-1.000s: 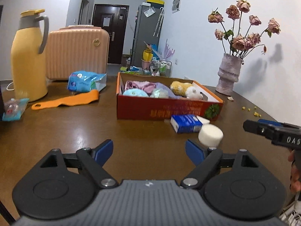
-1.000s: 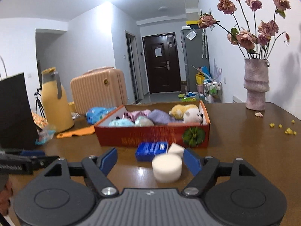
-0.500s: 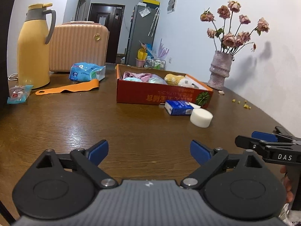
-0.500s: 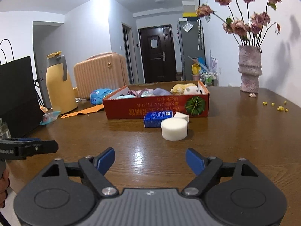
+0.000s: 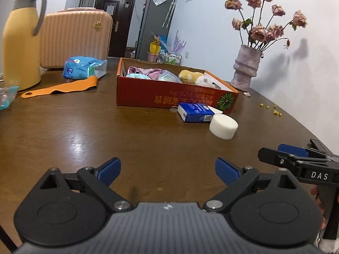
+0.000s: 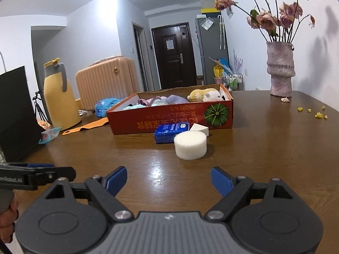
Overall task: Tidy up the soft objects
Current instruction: 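Close both tools on the blue handkerchief packet, then lift the blue handkerchief packet and carry it over the box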
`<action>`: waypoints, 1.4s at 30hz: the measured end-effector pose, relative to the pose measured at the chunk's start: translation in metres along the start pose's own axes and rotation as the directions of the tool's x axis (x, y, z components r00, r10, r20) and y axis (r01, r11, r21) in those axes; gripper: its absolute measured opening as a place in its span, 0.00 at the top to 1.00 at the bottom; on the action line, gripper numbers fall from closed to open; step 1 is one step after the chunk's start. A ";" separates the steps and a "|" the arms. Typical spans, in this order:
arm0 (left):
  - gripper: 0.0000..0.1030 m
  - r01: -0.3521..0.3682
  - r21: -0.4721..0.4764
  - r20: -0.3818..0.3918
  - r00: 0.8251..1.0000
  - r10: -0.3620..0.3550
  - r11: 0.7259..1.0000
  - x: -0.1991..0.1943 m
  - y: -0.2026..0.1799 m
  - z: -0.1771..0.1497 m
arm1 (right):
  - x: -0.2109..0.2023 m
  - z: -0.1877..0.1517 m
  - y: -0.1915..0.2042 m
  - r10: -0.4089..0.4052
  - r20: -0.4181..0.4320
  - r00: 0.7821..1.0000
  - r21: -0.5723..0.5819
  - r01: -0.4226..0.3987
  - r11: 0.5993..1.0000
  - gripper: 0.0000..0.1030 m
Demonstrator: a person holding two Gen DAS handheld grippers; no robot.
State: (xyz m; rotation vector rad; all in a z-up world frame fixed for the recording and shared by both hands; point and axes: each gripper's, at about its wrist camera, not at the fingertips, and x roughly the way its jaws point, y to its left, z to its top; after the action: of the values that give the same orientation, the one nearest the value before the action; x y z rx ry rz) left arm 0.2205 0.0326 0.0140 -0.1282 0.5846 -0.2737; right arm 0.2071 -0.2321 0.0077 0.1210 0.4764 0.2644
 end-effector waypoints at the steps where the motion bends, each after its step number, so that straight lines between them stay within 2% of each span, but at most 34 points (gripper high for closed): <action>1: 0.05 0.003 -0.003 -0.005 1.000 -0.003 1.000 0.007 -0.001 0.004 | 0.005 0.003 -0.003 0.002 -0.007 1.000 -0.001 -0.002 1.000 0.20; 4: 0.08 0.015 -0.006 -0.021 1.000 -0.015 1.000 0.032 -0.004 0.019 | 0.024 0.017 -0.011 0.016 -0.020 1.000 -0.004 -0.016 1.000 0.24; 6: 0.12 0.028 0.003 -0.023 0.999 -0.028 1.000 0.050 -0.009 0.032 | 0.042 0.031 -0.019 0.048 -0.032 0.998 0.005 -0.048 0.999 0.35; 10: 0.29 0.064 -0.010 -0.051 0.997 -0.065 0.998 0.097 -0.015 0.065 | 0.084 0.061 -0.033 0.101 -0.043 0.994 0.035 -0.100 0.994 0.47; 12: 0.35 0.089 -0.047 -0.070 0.993 -0.092 0.995 0.121 -0.014 0.080 | 0.111 0.076 -0.040 0.133 -0.061 0.989 0.061 -0.130 0.990 0.52; 14: 0.48 0.115 -0.093 -0.102 0.987 -0.124 0.989 0.148 -0.011 0.093 | 0.139 0.088 -0.047 0.175 -0.086 0.981 0.099 -0.166 0.981 0.58; 15: 0.52 0.122 -0.115 -0.115 0.984 -0.136 0.986 0.160 -0.008 0.097 | 0.154 0.093 -0.050 0.189 -0.104 0.976 0.116 -0.176 0.977 0.63; 17: 0.62 0.126 -0.145 -0.133 0.980 -0.146 0.981 0.180 -0.005 0.101 | 0.176 0.099 -0.054 0.200 -0.126 0.972 0.128 -0.184 0.975 0.65; 20: 0.67 0.158 -0.194 -0.154 0.970 -0.189 0.968 0.200 0.004 0.095 | 0.198 0.098 -0.058 0.188 -0.169 0.967 0.139 -0.165 0.976 0.65; 23: 0.67 0.196 -0.250 -0.146 0.961 -0.237 0.948 0.205 0.014 0.090 | 0.204 0.091 -0.061 0.191 -0.168 0.967 0.120 -0.172 0.978 0.66; 28: 0.73 0.216 -0.285 -0.141 0.954 -0.264 0.934 0.207 0.019 0.090 | 0.200 0.088 -0.057 0.215 -0.156 0.964 0.103 -0.201 0.974 0.68; 29: 0.73 0.213 -0.279 -0.141 0.955 -0.259 0.936 0.205 0.018 0.090 | 0.199 0.088 -0.053 0.221 -0.154 0.963 0.088 -0.209 0.974 0.73; 30: 0.73 0.210 -0.269 -0.140 0.957 -0.253 0.940 0.204 0.016 0.090 | 0.198 0.088 -0.051 0.242 -0.150 0.959 0.078 -0.232 0.970 0.84; 31: 0.76 0.205 -0.260 -0.138 0.959 -0.246 0.944 0.202 0.014 0.090 | 0.198 0.089 -0.048 0.272 -0.151 0.950 0.079 -0.263 0.962 0.91; 32: 0.79 0.195 -0.248 -0.131 0.964 -0.232 0.949 0.198 0.012 0.091 | 0.196 0.089 -0.044 0.295 -0.149 0.944 0.070 -0.287 0.955 0.94; 34: 0.83 0.181 -0.231 -0.119 0.970 -0.212 0.956 0.191 0.008 0.090 | 0.190 0.089 -0.034 0.290 -0.134 0.947 0.019 -0.291 0.957 0.94; 36: 0.84 0.170 -0.244 -0.127 0.970 -0.205 0.955 0.179 0.007 0.086 | 0.184 0.089 -0.032 0.319 -0.148 0.936 0.038 -0.317 0.948 0.94; 42: 0.84 0.135 -0.271 -0.149 0.972 -0.180 0.953 0.142 0.012 0.048 | 0.157 0.074 -0.015 0.307 -0.173 0.936 0.009 -0.311 0.951 0.89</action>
State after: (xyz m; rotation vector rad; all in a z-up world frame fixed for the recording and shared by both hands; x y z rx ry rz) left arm 0.3639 0.0052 -0.0232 -0.4096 0.7831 -0.3657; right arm 0.3797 -0.2068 0.0019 0.1557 0.6275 0.5921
